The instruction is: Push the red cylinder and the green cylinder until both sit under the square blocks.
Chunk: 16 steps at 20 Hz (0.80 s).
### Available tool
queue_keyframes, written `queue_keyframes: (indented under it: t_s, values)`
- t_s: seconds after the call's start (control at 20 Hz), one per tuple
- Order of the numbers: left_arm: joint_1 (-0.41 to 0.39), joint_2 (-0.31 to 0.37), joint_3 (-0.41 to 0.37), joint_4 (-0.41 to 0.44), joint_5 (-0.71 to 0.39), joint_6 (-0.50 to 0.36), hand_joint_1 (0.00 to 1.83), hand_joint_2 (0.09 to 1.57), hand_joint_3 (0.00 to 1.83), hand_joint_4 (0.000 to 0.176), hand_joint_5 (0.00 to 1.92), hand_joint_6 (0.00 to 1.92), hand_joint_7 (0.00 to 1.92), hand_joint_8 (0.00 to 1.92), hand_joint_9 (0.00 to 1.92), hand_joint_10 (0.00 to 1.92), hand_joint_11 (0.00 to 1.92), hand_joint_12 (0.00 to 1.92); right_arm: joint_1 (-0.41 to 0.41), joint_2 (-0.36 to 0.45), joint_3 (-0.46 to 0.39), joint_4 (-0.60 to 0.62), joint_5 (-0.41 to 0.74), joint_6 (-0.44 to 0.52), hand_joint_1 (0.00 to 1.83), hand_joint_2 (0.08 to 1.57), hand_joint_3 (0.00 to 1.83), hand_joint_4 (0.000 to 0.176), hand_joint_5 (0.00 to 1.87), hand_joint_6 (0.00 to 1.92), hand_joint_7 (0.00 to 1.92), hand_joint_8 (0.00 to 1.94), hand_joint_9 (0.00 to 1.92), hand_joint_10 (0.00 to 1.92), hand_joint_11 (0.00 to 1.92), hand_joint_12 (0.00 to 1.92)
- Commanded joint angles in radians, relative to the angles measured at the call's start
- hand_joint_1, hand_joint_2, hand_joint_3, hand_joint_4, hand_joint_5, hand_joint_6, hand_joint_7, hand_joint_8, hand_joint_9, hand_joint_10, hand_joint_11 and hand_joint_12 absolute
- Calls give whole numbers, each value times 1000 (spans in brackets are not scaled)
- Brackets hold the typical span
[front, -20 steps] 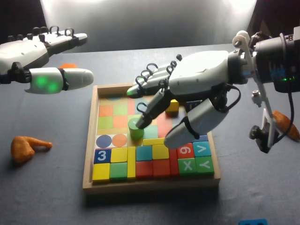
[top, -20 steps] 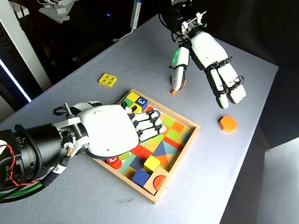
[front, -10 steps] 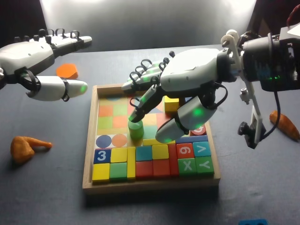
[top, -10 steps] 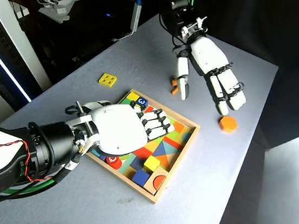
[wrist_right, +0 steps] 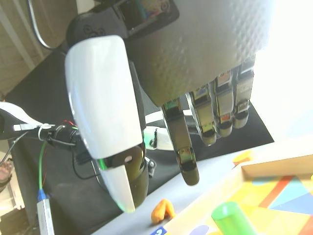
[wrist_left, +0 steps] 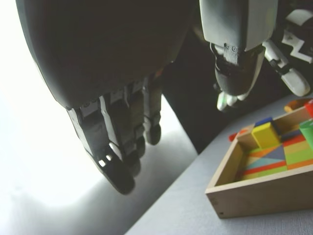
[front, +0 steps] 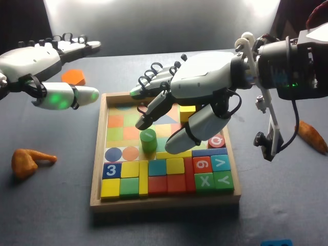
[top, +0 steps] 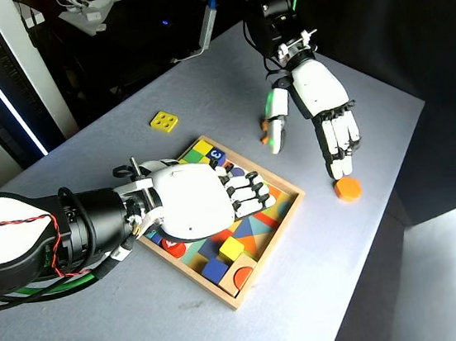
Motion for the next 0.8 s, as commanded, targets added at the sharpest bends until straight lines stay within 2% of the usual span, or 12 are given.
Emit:
queue_keyframes:
  t_s: [0.0,0.05,0.1,0.2,0.25,0.3,0.35,0.45,0.55,0.6,0.7,0.75]
  values:
    - [-16,0,5,-13,-112,-2,301,1348,6,175,128,7,337,22,583,70,366,1010,12,1,3,58,17,-5,290,1121,0,176,503,9,0,0,0,0,0,0]
    - [-16,0,5,-13,-113,-2,430,1383,4,124,63,1,191,4,349,13,163,1230,11,0,4,58,15,-7,260,1126,0,176,493,4,0,0,0,0,0,0]
    - [-16,0,5,-13,-113,-2,367,1327,0,166,129,11,123,0,340,9,84,1180,10,-2,5,58,14,-8,253,1126,0,176,493,3,0,0,0,0,0,0]
    - [-16,0,5,-13,-114,-2,586,1209,0,176,93,3,4,0,13,0,2,555,7,-11,17,61,13,-11,269,1122,0,176,499,4,0,0,0,0,0,0]
    - [-16,0,5,-13,-116,-2,122,1338,0,176,58,1,11,0,180,11,172,758,5,-17,23,70,13,-18,271,1124,0,176,492,0,0,0,0,0,0,0]
    - [-16,0,4,-13,-118,-2,24,1380,2,166,40,0,132,2,338,9,338,645,2,-20,27,76,16,-19,300,1120,0,176,496,2,0,0,0,0,0,0]
    - [-17,1,3,-13,-120,-2,4,1404,1,122,120,1,236,1,446,10,358,678,-1,-21,27,85,21,-24,303,1118,0,176,493,1,0,0,0,0,0,0]
    - [-17,3,0,-13,-123,-2,459,1214,0,174,97,1,8,0,17,0,13,198,-3,-22,27,86,29,-24,246,1130,3,176,477,0,0,0,0,0,0,0]
    - [-17,1,0,-13,-123,1,535,1144,0,176,38,5,0,0,0,0,0,7,-5,-23,27,86,35,-22,236,1137,4,176,477,2,0,0,0,0,0,0]
    - [-17,0,0,-13,-123,2,487,1158,7,130,31,3,0,0,0,0,0,1,-6,-23,27,86,36,-22,247,1134,2,176,479,2,0,0,0,0,0,0]
    - [-17,-3,2,-12,-123,2,581,1163,1,174,99,10,0,0,0,0,0,0,-6,-23,27,86,37,-22,272,1132,1,176,506,12,0,0,0,0,0,0]
    - [-18,-4,2,-11,-123,2,502,1198,13,145,57,6,0,0,0,0,0,0,-6,-23,27,86,37,-22,274,1136,2,176,504,10,0,0,0,0,0,0]
